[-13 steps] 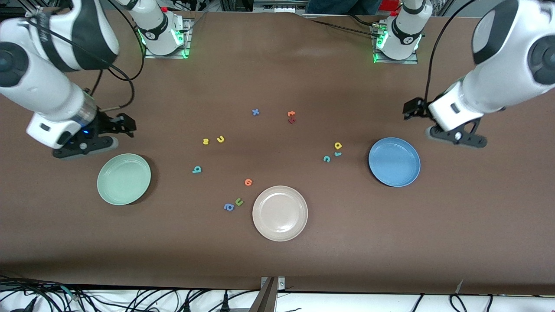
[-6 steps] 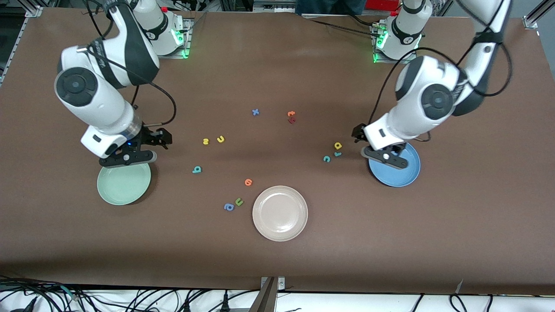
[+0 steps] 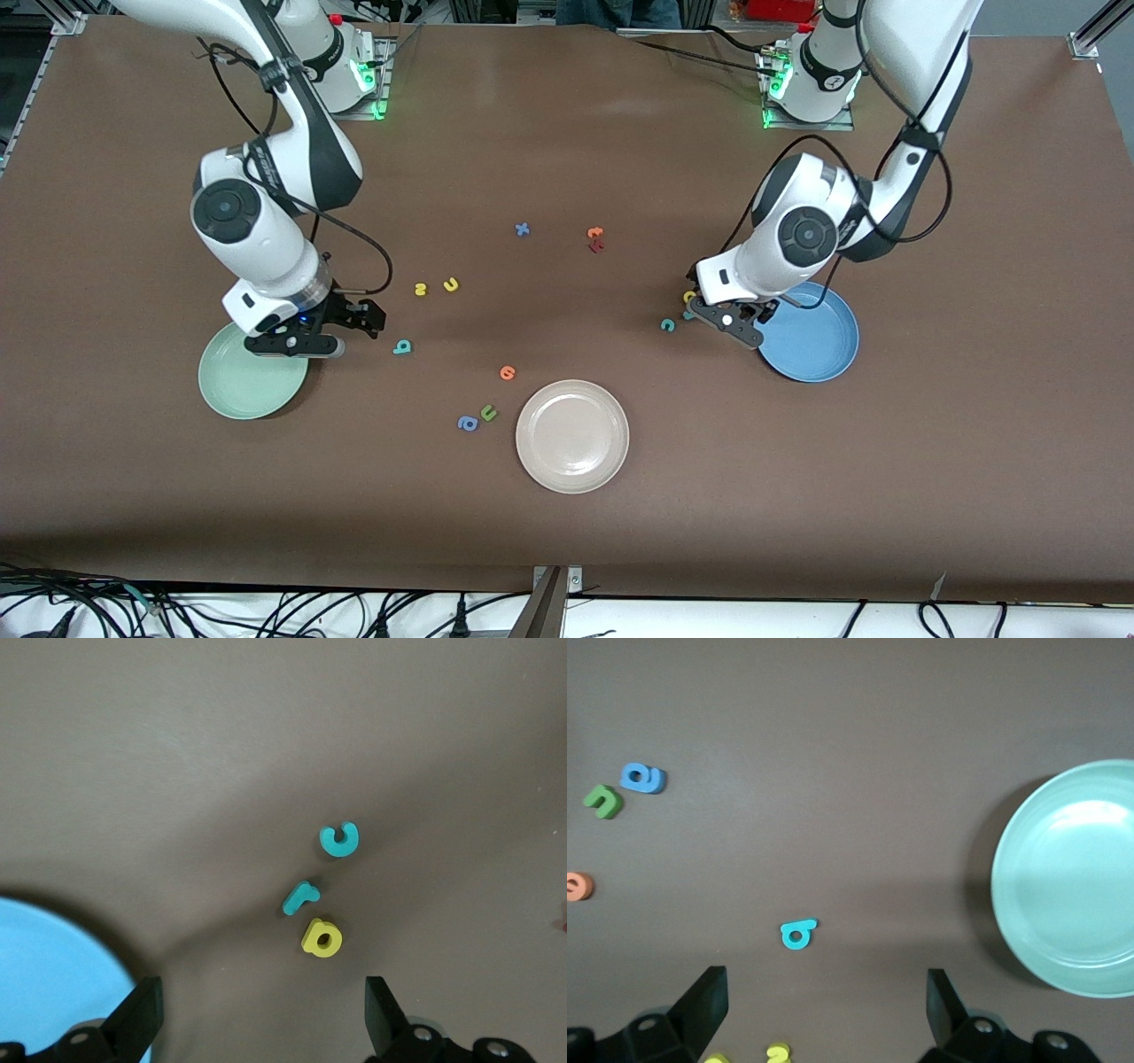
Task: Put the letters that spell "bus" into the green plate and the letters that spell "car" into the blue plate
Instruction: 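Grasp the yellow d with the left gripper while the right gripper lowers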
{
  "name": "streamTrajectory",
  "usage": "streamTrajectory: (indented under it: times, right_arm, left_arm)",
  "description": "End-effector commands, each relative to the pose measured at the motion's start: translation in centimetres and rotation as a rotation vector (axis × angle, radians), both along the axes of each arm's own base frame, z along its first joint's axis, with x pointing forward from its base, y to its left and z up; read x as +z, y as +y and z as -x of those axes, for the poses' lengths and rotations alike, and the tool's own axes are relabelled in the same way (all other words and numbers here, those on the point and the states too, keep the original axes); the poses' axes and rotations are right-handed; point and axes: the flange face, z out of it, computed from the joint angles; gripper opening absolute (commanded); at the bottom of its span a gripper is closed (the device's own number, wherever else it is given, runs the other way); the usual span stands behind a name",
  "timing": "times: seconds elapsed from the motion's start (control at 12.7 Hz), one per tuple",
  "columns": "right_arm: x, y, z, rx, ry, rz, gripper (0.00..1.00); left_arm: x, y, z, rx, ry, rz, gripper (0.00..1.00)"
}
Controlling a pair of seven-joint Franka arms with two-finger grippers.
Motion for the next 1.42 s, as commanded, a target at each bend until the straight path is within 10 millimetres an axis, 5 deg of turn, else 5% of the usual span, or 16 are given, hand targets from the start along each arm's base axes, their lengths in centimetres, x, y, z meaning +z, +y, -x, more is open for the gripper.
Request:
streamTrajectory:
  times: [0.0,0.39,0.71,0.87,1.03,1.1,1.34]
  right_arm:
    - [-2.9,0.9,-0.1,0.056,-0.016,0.05,0.99]
    - [-6.9,3.2,-0.2,0.361,-0.049,0.135,1.0]
    - [-6.7,0.7,-1.4,0.854,-0.017,0.144,1.0]
    - [-7.2,-1.3,-1.9,1.057,-0.012,0.091,1.0]
    - [-7.1,-2.1,-2.2,1.239,-0.041,0.034,1.0]
    - [-7.3,-2.0,-2.1,1.313,-0.06,0.001,1.0]
    - [-9.4,-1.7,-1.9,1.51,-0.071,-0.024,1.0]
  left_arm:
    - [-1.7,-1.8,0.8,-0.139,-0.04,-0.041,1.0]
    - [-7.0,-2.8,3.9,-0.167,-0.071,-0.01,1.0]
    - [-8.3,-4.1,4.9,-0.25,-0.071,-0.038,0.95]
    - [-8.3,-4.0,4.9,-0.257,-0.076,-0.043,0.76]
    - [-8.3,-4.3,5.1,-0.264,-0.065,-0.048,0.25]
    - [-8.2,-4.4,5.2,-0.267,-0.064,-0.05,0.15]
    - [-7.2,-4.1,4.7,-0.26,-0.06,-0.061,0.09]
